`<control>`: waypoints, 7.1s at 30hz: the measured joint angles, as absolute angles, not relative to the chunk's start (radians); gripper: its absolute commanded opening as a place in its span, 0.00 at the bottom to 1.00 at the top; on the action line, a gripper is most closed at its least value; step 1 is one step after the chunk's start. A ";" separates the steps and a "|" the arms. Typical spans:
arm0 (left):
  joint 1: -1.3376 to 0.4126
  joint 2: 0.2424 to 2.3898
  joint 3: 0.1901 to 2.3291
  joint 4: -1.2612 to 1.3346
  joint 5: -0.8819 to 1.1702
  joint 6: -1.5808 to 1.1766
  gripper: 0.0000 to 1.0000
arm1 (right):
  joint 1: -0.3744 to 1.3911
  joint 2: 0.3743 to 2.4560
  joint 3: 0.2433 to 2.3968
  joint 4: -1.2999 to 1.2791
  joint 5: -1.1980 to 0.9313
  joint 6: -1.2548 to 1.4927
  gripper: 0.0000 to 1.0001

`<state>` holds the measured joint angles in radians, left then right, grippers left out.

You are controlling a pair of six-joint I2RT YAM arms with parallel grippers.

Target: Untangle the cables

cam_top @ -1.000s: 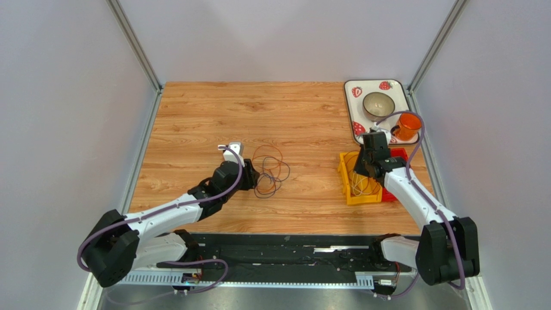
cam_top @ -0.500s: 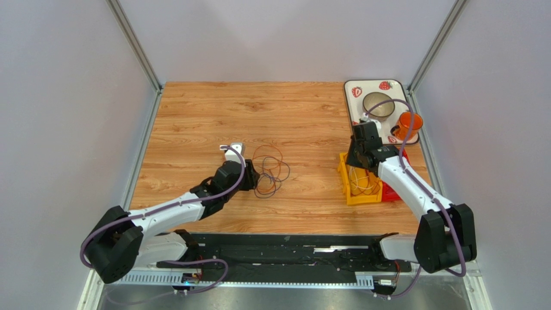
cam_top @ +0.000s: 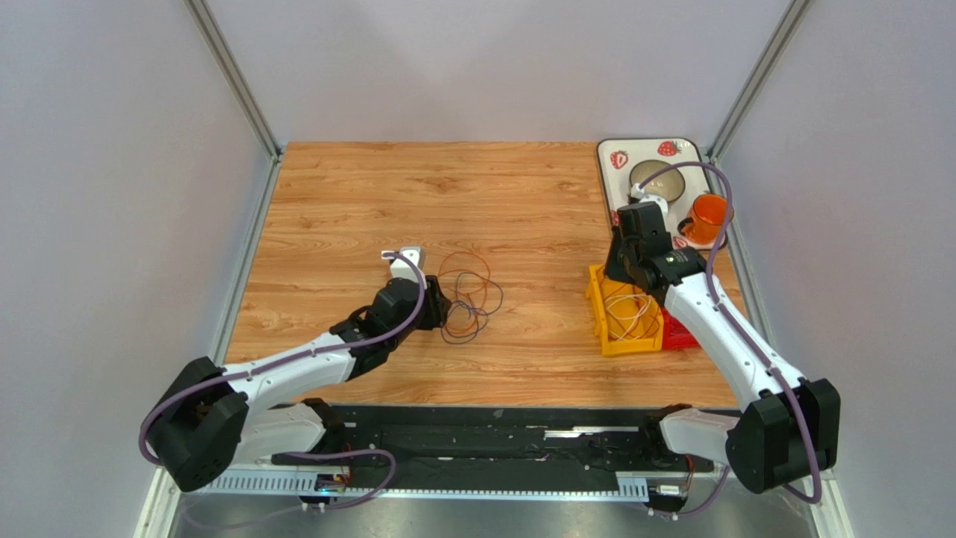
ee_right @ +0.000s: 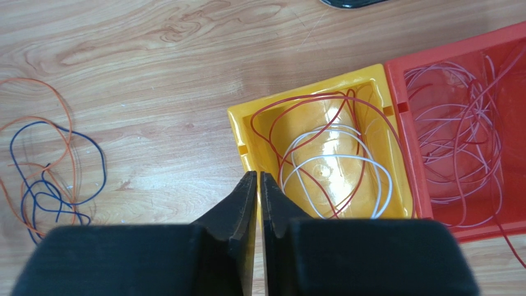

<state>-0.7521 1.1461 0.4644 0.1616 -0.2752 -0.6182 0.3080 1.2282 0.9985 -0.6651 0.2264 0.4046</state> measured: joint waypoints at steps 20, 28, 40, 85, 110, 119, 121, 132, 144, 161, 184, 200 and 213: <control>-0.752 1.146 0.464 0.162 -0.275 -0.618 0.48 | 0.310 1.200 0.809 -0.730 0.384 0.562 0.00; -0.752 1.146 0.464 0.161 -0.275 -0.619 0.49 | 0.291 1.271 0.796 -0.753 0.450 0.649 0.00; -0.752 1.188 0.491 0.144 -0.301 -0.624 0.60 | 0.530 1.175 0.929 -0.732 0.440 0.590 0.32; -0.591 1.783 1.096 -0.378 -0.341 -0.664 0.45 | 0.712 1.472 0.912 -0.400 0.255 0.474 0.36; -0.549 1.851 1.132 -0.307 -0.315 -0.624 0.10 | 0.657 1.472 0.889 -0.374 0.186 0.474 0.35; -0.548 1.840 1.120 -0.287 -0.274 -0.617 0.00 | 0.643 1.472 0.881 -0.357 0.165 0.474 0.36; -0.548 1.818 1.104 -0.295 -0.253 -0.618 0.00 | 0.637 1.472 0.878 -0.347 0.154 0.474 0.35; -0.548 1.388 1.166 -0.404 -0.193 -0.565 0.00 | 0.610 1.444 0.831 -0.313 0.116 0.475 0.36; -0.548 1.281 1.025 -0.359 -0.154 -0.489 0.57 | 0.610 1.419 0.822 -0.270 0.037 0.445 0.43; -0.548 1.707 1.058 -0.292 -0.121 -0.334 0.44 | 0.610 1.441 0.824 -0.271 -0.012 0.432 0.44; -0.509 1.851 1.142 -0.293 -0.115 -0.326 0.20 | 0.606 1.452 0.824 -0.271 -0.040 0.425 0.43; -0.509 1.850 1.152 -0.324 -0.131 -0.333 0.00 | 0.593 1.452 0.824 -0.269 -0.060 0.425 0.43; -0.520 1.464 1.243 -0.458 -0.110 -0.361 0.00 | 0.587 1.448 0.817 -0.244 -0.072 0.424 0.42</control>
<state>-0.5201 1.4639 1.2430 -0.4576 -0.1097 -0.3614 0.5873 1.4479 0.8165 -0.2436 -0.0723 0.4244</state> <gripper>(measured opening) 0.007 0.421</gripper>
